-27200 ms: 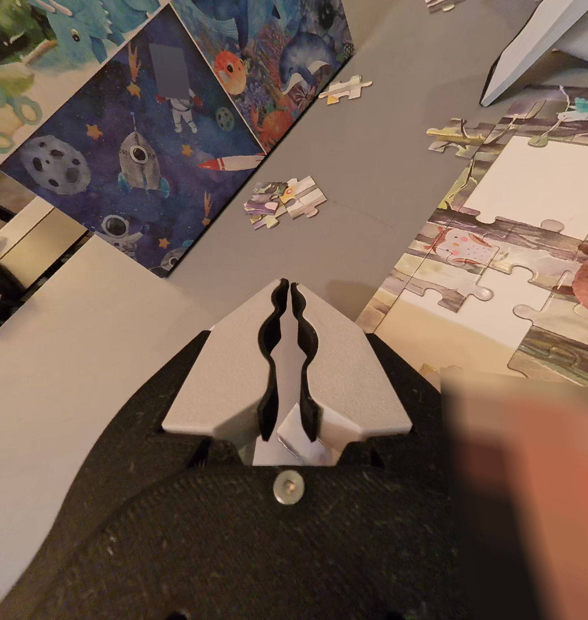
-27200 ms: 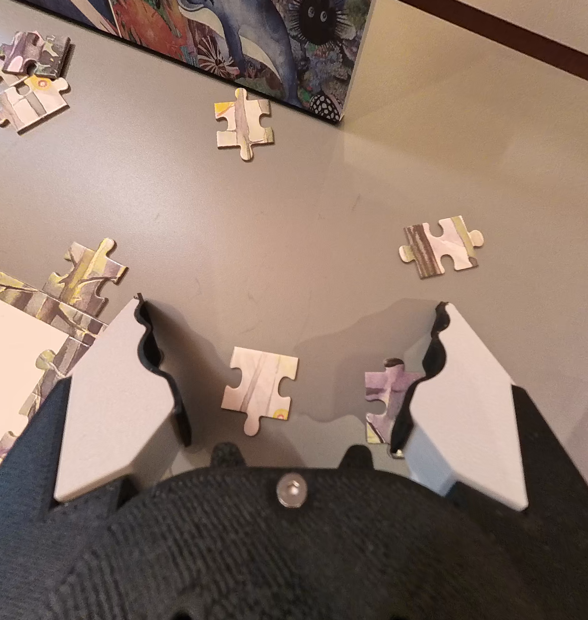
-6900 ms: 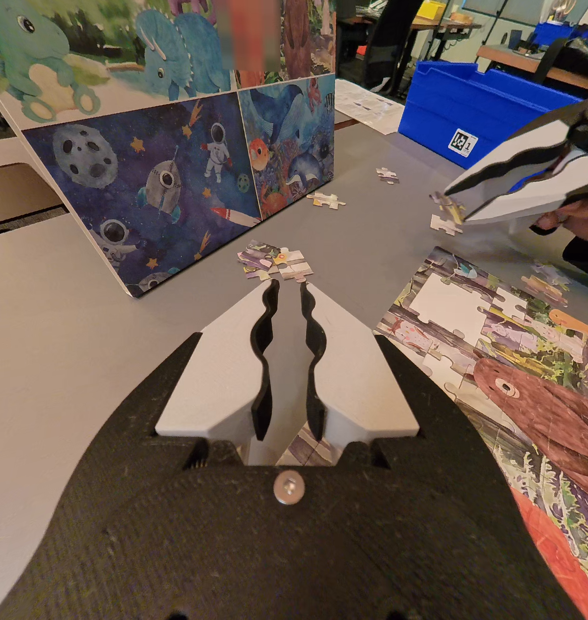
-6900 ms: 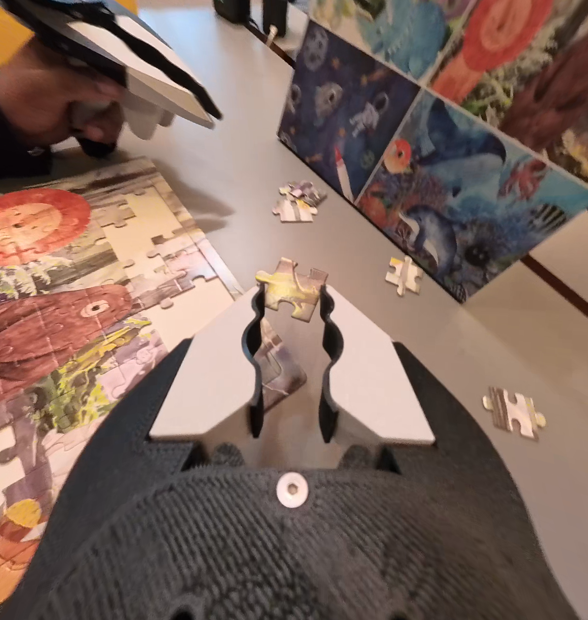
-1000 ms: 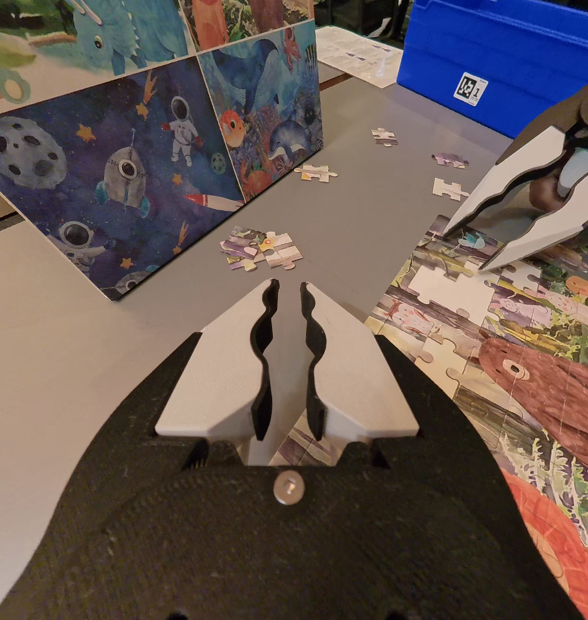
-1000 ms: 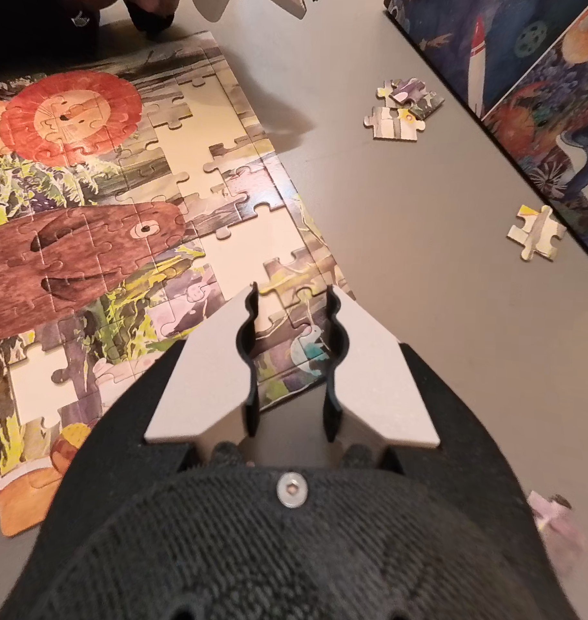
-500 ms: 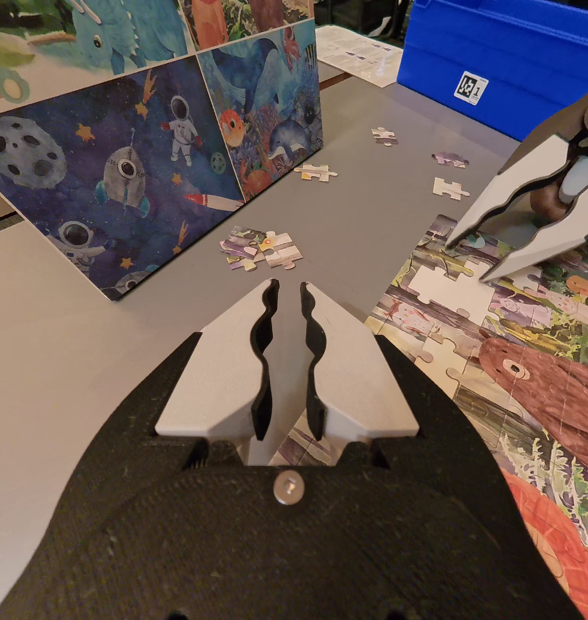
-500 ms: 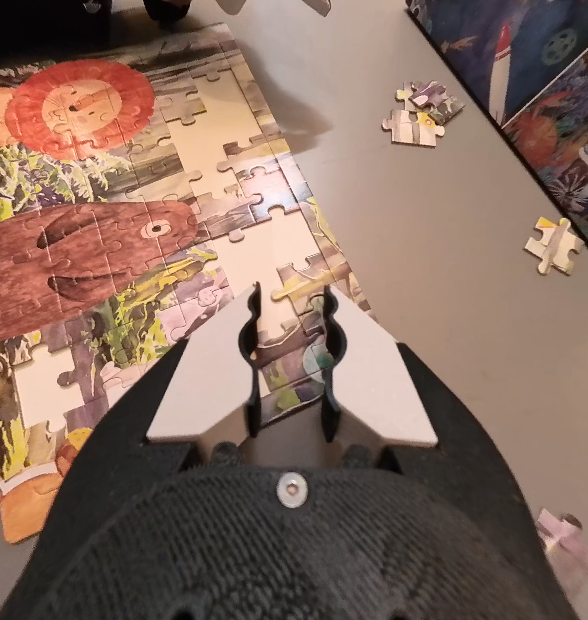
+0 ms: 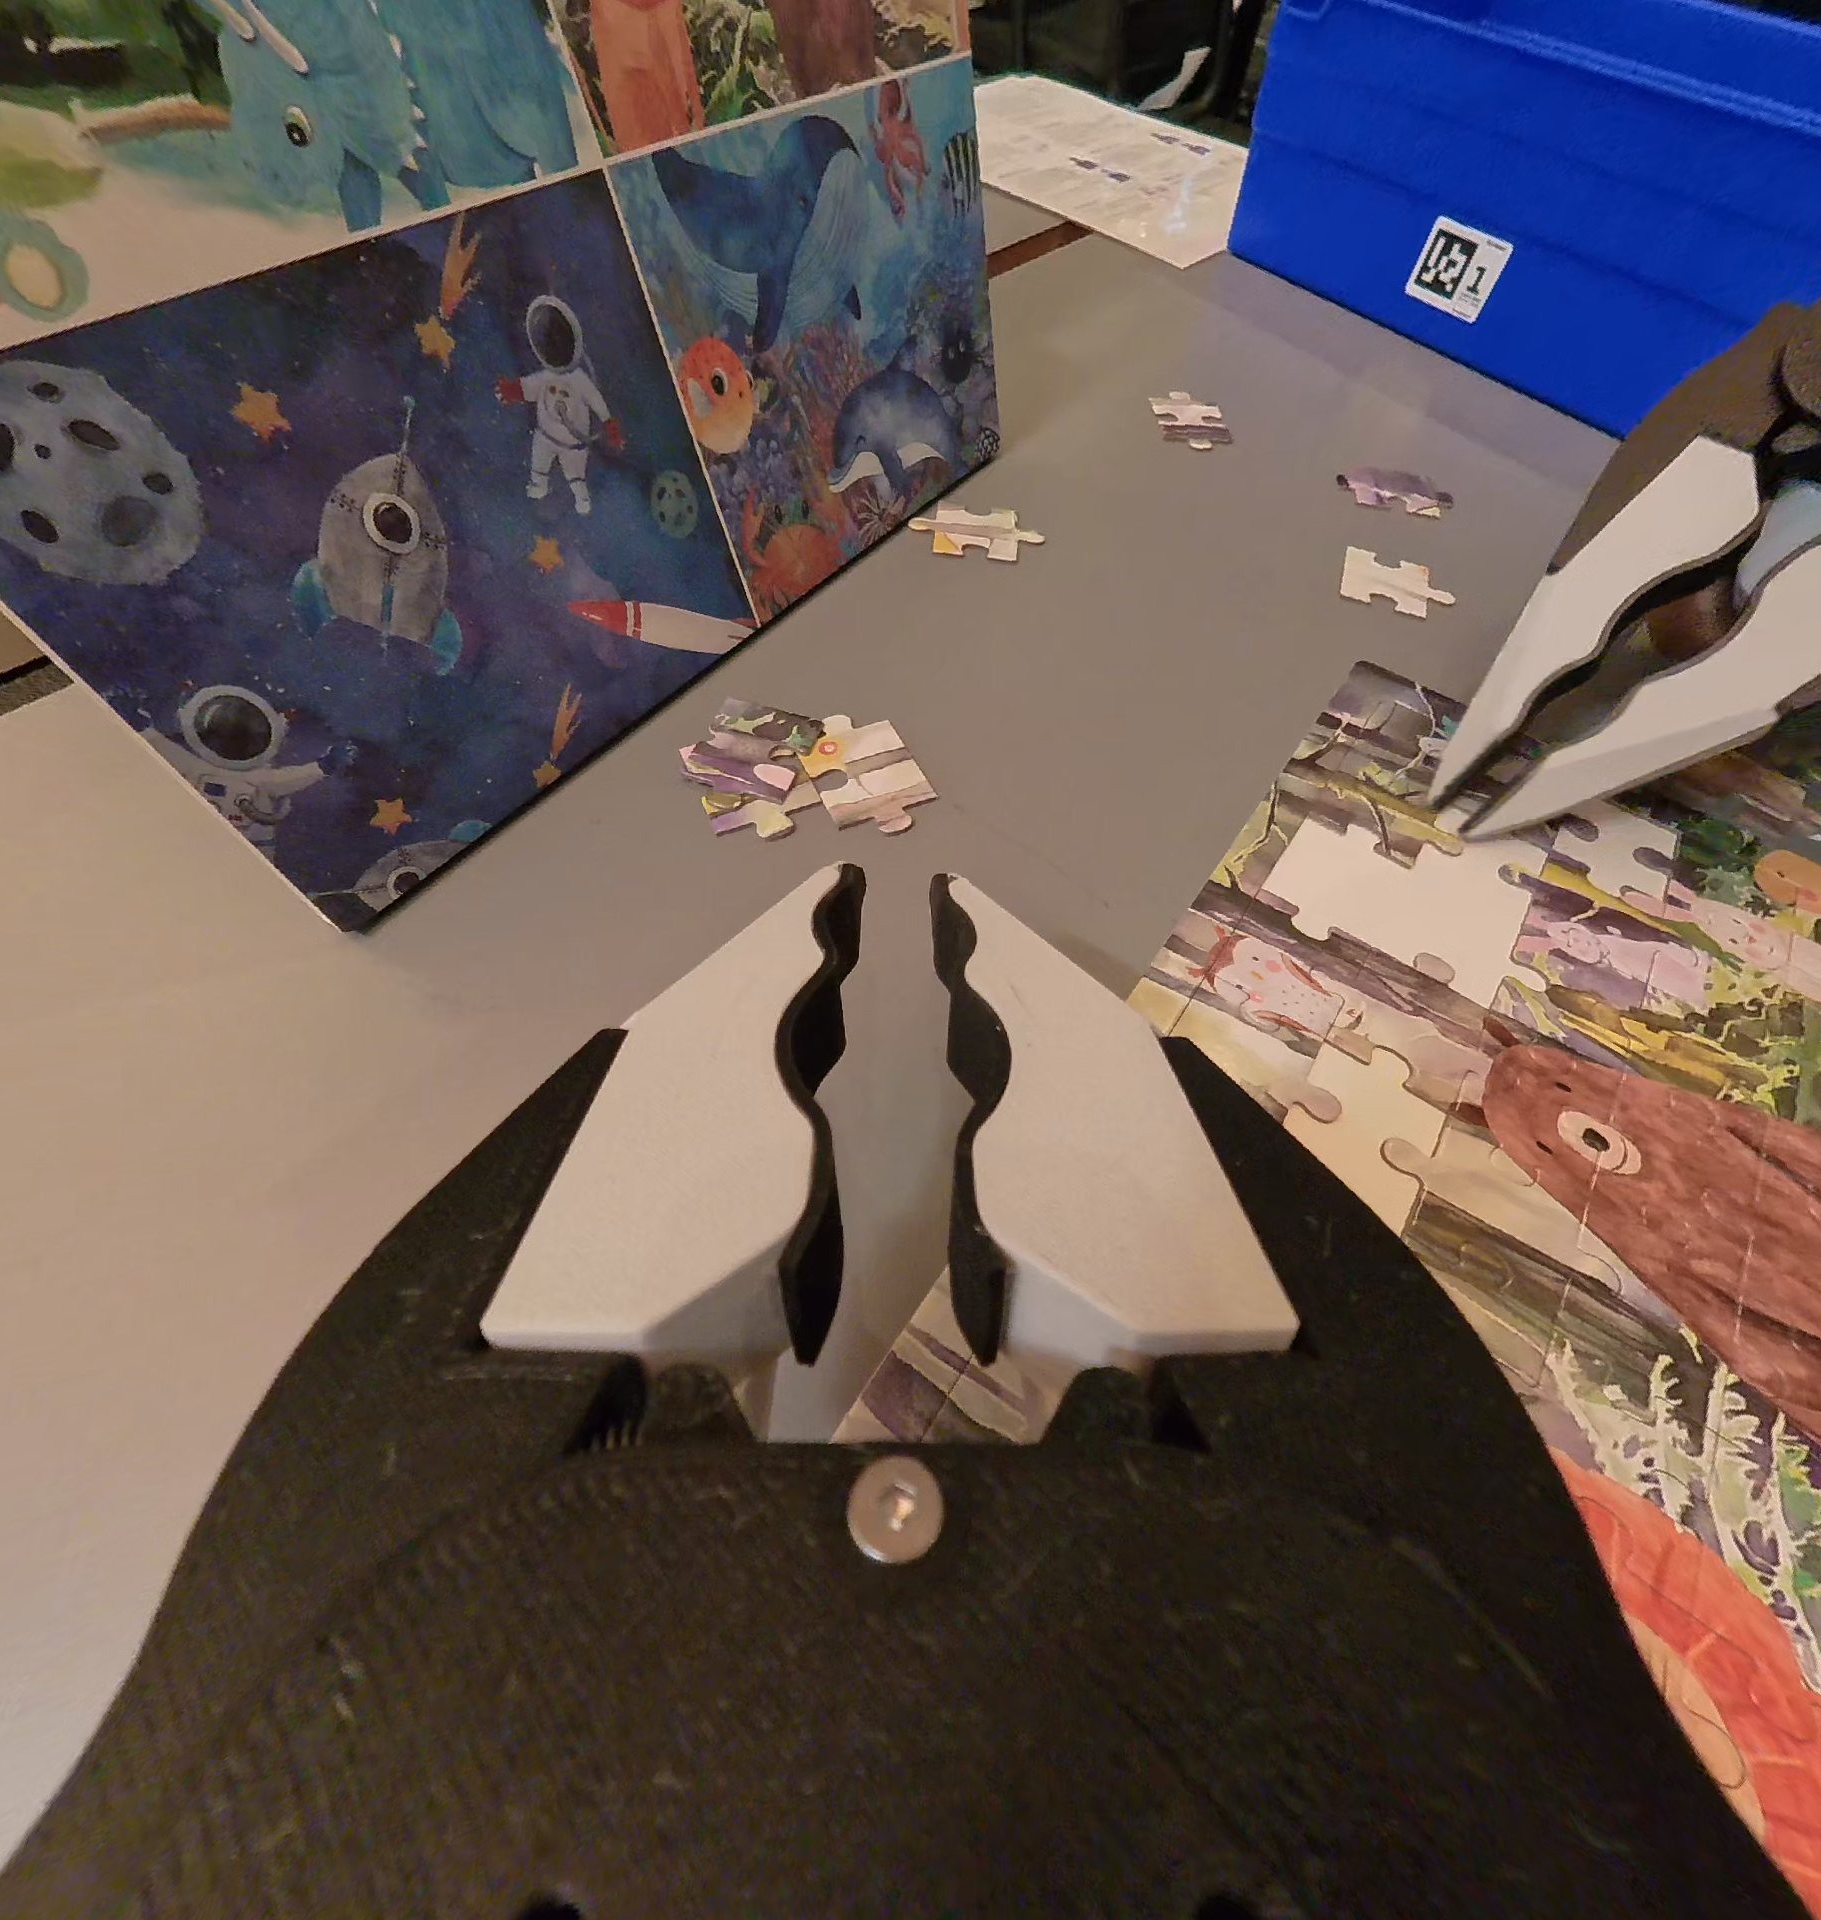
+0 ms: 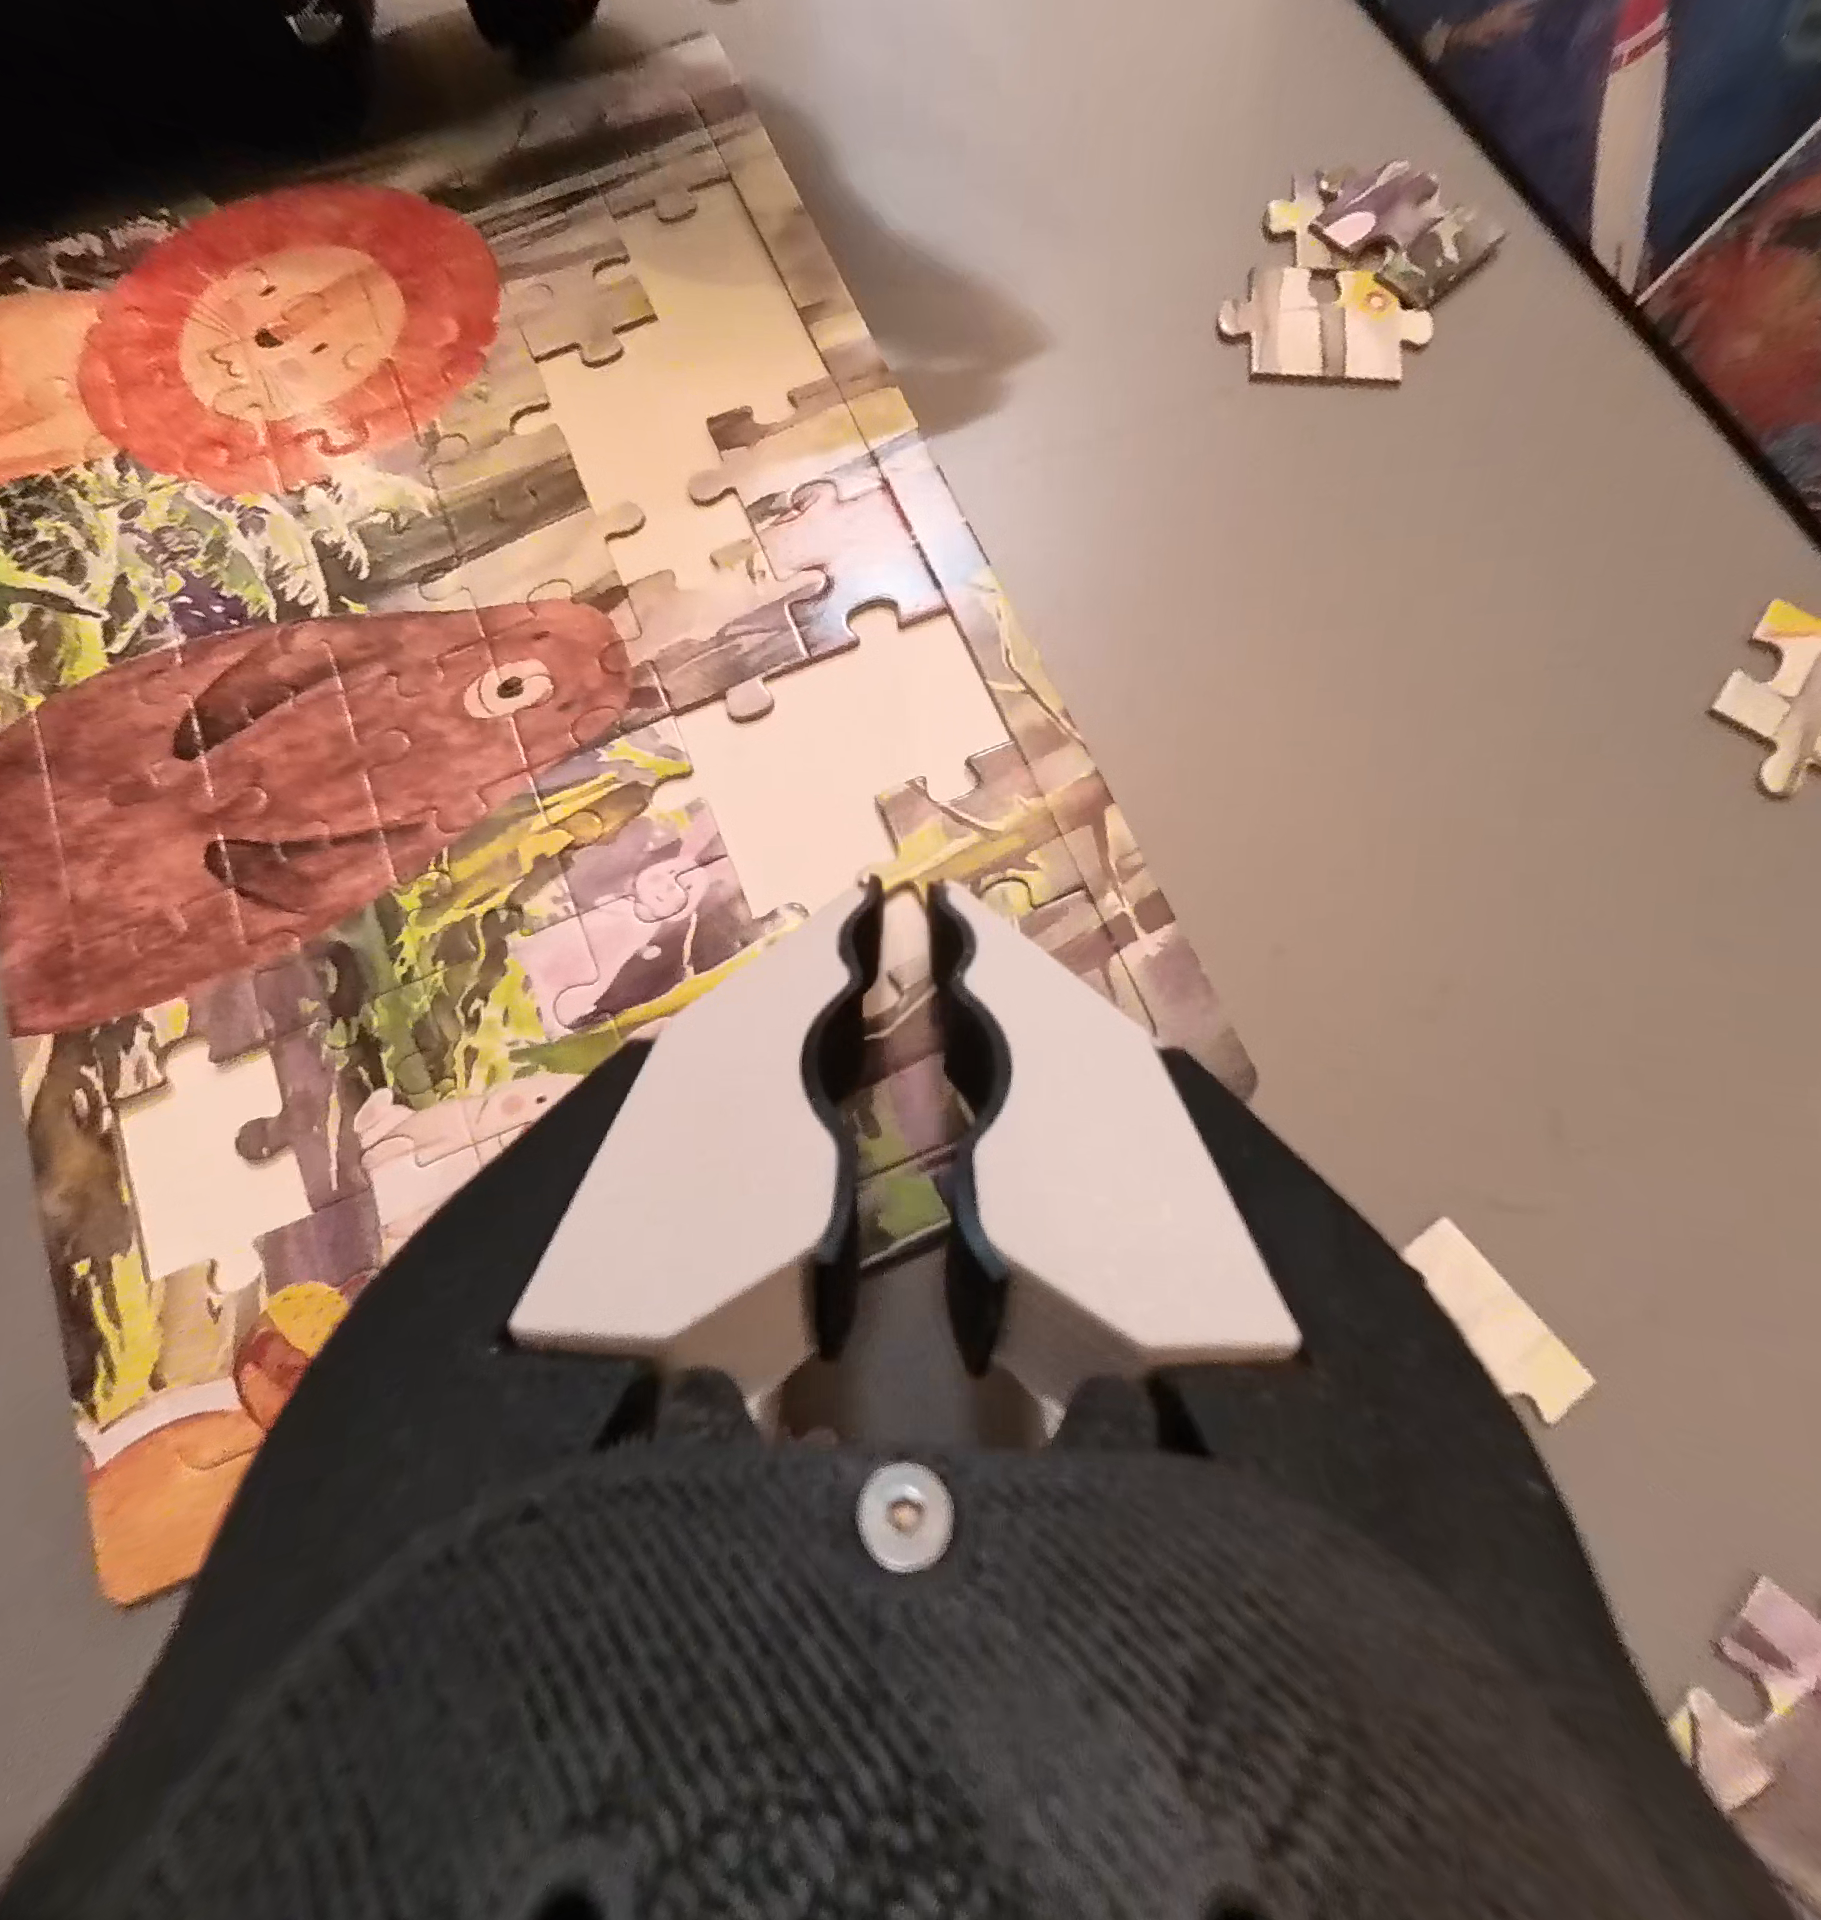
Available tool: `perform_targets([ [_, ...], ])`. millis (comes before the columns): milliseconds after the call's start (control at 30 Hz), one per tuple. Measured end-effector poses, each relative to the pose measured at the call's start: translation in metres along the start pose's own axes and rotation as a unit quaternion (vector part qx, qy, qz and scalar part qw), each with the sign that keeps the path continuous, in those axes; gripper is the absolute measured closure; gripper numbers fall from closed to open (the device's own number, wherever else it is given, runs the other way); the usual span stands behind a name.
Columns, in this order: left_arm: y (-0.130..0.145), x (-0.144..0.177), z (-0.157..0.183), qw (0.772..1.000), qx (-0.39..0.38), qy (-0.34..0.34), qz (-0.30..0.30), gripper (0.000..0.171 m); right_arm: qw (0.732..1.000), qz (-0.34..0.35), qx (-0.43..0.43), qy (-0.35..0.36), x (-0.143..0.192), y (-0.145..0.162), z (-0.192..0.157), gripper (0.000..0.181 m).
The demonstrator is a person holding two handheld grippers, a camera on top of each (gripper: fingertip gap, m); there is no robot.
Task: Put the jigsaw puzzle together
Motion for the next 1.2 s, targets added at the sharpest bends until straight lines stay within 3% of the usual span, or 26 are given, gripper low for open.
perform_targets([
  [267,0.0,0.0,0.0,1.0,-0.002,0.0,-0.001,0.161,0.999,0.028,-0.002,0.023,-0.003,-0.009,0.006,0.164],
  [1200,0.001,-0.001,0.0,1.0,-0.002,0.0,-0.003,0.161,0.995,0.034,-0.052,0.083,0.003,-0.007,0.028,0.181],
])
Point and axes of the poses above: each gripper's, where its closed fingertips meet, x back along the fingers, y out of its underside, z = x × y across the jaws, the point moved 1 cm from there along x, back along the fingers, and after that the axes turned 5 degrees about -y, right-handed, at the moved point
